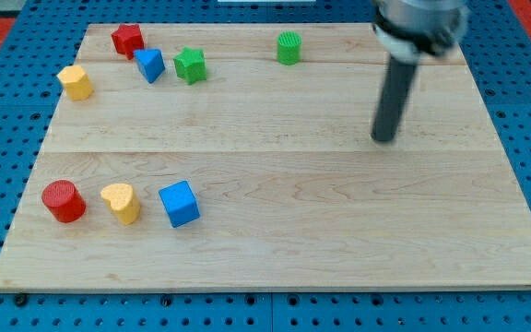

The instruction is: Move the cube parallel to the green circle

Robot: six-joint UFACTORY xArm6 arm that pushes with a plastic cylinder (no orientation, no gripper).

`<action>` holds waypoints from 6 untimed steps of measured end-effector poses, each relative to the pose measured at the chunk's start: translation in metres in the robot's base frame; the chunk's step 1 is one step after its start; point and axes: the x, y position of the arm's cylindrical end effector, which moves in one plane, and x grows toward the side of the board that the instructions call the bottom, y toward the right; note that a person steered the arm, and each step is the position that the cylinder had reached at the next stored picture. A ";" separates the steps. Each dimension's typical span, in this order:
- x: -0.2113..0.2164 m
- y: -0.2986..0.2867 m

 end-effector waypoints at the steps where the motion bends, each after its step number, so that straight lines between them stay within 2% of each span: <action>1: 0.071 0.004; 4: 0.076 -0.032; 5: 0.136 -0.091; 6: 0.149 -0.167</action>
